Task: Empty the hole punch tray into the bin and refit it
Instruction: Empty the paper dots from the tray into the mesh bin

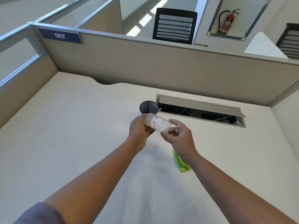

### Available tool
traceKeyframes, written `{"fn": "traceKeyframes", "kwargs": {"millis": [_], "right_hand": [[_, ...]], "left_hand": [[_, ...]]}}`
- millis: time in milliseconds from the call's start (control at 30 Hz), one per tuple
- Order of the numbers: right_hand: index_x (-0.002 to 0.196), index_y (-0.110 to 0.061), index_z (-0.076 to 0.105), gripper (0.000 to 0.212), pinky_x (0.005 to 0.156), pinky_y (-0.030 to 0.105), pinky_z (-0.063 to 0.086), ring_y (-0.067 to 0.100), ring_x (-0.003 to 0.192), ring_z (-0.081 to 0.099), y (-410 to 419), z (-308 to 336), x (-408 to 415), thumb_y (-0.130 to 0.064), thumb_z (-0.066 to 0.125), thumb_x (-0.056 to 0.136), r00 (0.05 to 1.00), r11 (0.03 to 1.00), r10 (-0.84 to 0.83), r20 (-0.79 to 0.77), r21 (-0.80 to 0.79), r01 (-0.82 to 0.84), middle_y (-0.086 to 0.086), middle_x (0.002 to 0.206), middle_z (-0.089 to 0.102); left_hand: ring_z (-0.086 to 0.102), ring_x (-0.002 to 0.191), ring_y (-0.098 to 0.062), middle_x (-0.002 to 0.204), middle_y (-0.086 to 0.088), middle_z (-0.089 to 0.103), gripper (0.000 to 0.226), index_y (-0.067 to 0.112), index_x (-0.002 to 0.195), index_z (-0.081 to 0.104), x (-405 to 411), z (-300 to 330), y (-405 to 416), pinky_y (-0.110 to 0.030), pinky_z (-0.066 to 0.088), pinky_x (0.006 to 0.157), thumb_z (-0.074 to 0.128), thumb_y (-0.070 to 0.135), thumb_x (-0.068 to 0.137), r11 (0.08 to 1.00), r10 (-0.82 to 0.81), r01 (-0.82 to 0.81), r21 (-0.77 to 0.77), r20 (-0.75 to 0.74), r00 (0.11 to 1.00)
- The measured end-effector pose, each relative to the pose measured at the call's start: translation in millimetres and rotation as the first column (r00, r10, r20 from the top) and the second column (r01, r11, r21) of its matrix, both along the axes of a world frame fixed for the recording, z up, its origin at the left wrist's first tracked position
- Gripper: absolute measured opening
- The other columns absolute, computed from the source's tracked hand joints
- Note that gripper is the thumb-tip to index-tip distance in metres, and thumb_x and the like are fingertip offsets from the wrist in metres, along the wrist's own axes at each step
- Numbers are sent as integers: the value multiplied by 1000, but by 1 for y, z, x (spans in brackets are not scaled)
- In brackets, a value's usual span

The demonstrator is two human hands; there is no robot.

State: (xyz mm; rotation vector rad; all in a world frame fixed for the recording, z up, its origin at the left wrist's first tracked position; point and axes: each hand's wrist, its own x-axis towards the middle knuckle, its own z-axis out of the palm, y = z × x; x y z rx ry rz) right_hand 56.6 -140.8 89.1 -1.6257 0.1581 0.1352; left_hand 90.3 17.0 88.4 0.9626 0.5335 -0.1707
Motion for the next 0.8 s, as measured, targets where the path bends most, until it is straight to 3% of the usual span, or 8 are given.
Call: {"fn": "traceKeyframes", "kwargs": {"millis": [67,133,233,300,400,500,633,800], "right_hand": [[136,-10,55,61,76,32,54,16,73,62,-1,2,12,0,78,81,1000,1000,-19,7,3,19,6,80,71],[136,-9,54,60,74,33,52,17,72,60,-1,2,26,0,78,82,999,1000,-30,16,-9,30,8,80,70],[136,-12,54,60,74,33,51,17,73,58,-1,3,46,-3,78,82,999,998,-32,30,-53,34,10,82,68],[137,-11,54,61,74,33,51,15,73,59,0,1,59,-4,78,82,999,996,-28,32,-88,31,10,84,69],[139,-9,53,62,73,30,51,13,71,58,1,-1,77,-4,77,82,999,987,-6,32,-162,11,10,84,70],[144,-10,50,69,76,31,53,12,73,59,3,0,93,-3,76,81,998,967,25,49,-254,-12,12,88,71],[145,-16,52,71,72,28,50,11,70,57,13,1,113,-2,73,79,994,921,106,27,-379,-88,-5,75,62],[139,-22,58,62,64,24,46,12,66,54,22,9,126,-2,67,81,984,859,174,21,-492,-141,-8,72,60]], "left_hand": [[70,87,-25,102,-14,73,26,2,115,68,8,2,2,-34,61,76,54,13,96,995,29,-31,93,24,999],[67,86,-21,105,-9,70,26,7,118,64,18,-1,6,-29,59,72,52,6,95,956,33,-49,290,61,998],[58,110,-16,128,3,58,47,22,129,56,28,-8,14,-28,52,87,61,4,86,696,-148,-5,718,151,977],[38,132,-17,146,6,43,71,24,145,42,37,-12,19,-33,41,107,69,10,81,533,-298,72,843,108,948],[20,144,-23,159,6,30,97,21,157,23,53,-12,27,-42,31,116,77,24,77,338,-415,140,930,14,909],[16,147,-23,161,6,28,104,22,157,20,66,-8,29,-44,26,113,81,35,74,215,-472,186,959,-65,879],[18,145,-25,157,6,36,99,21,154,26,81,-12,36,-40,26,104,80,38,73,155,-500,249,956,-141,855],[29,136,-27,142,7,52,82,23,144,41,87,-8,35,-38,27,93,79,40,74,119,-515,249,961,-155,843]]}}
